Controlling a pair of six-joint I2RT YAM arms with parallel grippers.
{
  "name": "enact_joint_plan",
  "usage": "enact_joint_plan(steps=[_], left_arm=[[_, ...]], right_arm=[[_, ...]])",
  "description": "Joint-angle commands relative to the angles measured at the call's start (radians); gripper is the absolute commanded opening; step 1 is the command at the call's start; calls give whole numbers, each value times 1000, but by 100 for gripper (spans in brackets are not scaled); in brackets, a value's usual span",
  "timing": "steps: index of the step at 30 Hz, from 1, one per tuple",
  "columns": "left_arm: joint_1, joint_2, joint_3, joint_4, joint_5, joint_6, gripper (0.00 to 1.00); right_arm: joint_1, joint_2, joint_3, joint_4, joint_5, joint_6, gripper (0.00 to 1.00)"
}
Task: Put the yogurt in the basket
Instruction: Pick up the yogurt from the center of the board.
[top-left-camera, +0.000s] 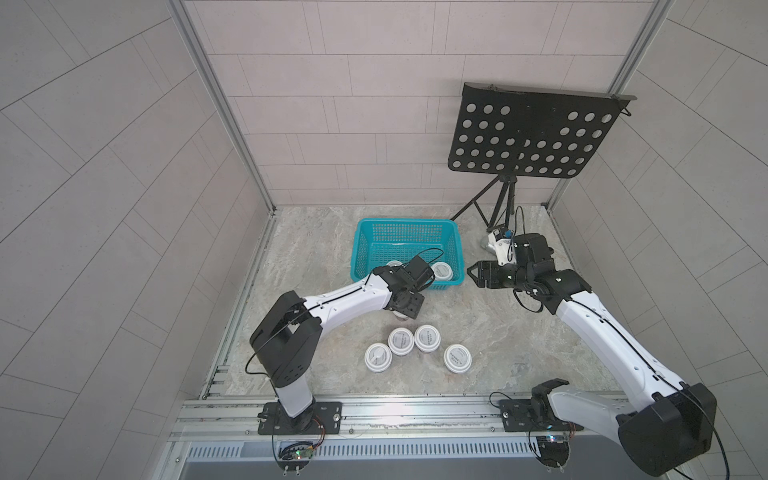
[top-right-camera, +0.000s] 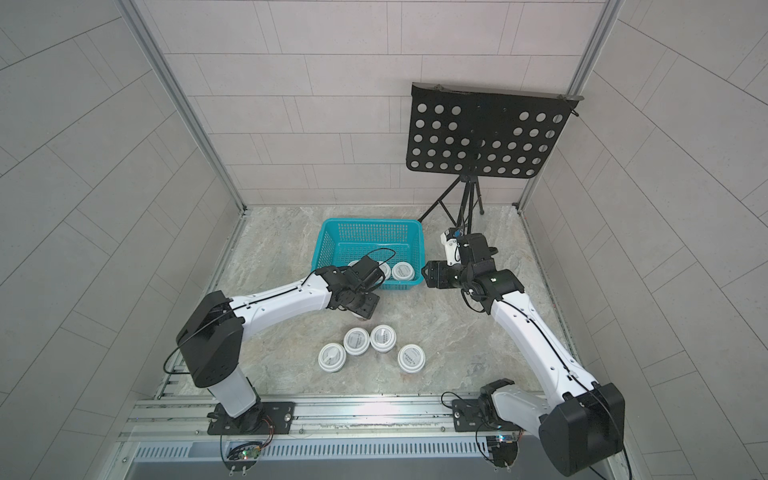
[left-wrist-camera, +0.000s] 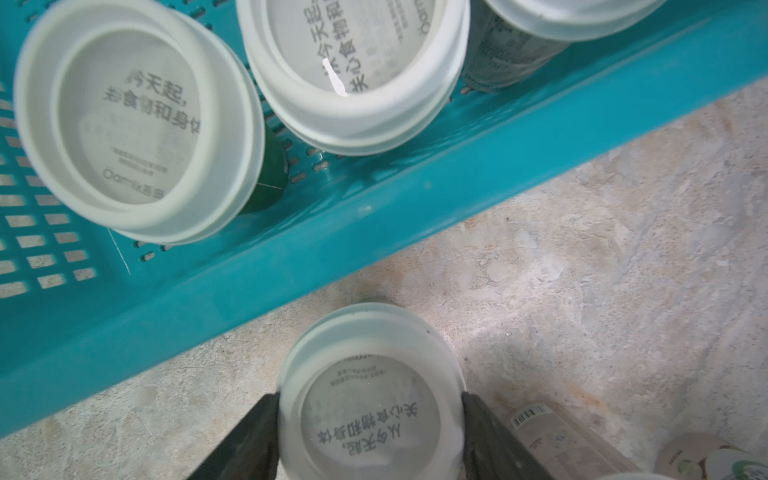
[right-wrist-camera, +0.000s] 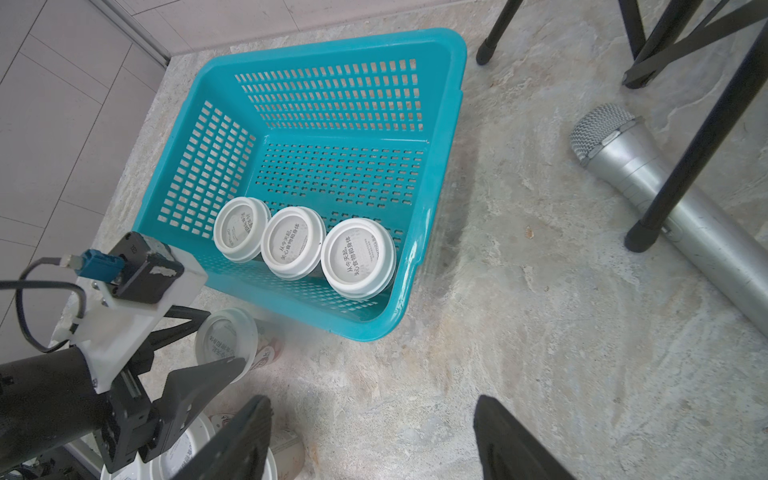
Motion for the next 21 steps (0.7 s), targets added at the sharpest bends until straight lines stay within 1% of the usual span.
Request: enact_joint_plan(steps=[1, 9, 21], left_arm=[[-2, -31, -20, -48, 6, 1, 69], [-1, -82, 24, -106, 38, 10, 69], [12, -138, 142, -218, 43, 48, 69]], right_arm=[[-3, 0, -10, 5, 0, 6, 81], [-2, 0, -13, 3, -3, 6, 81], [-3, 0, -16, 4, -6, 7, 81]])
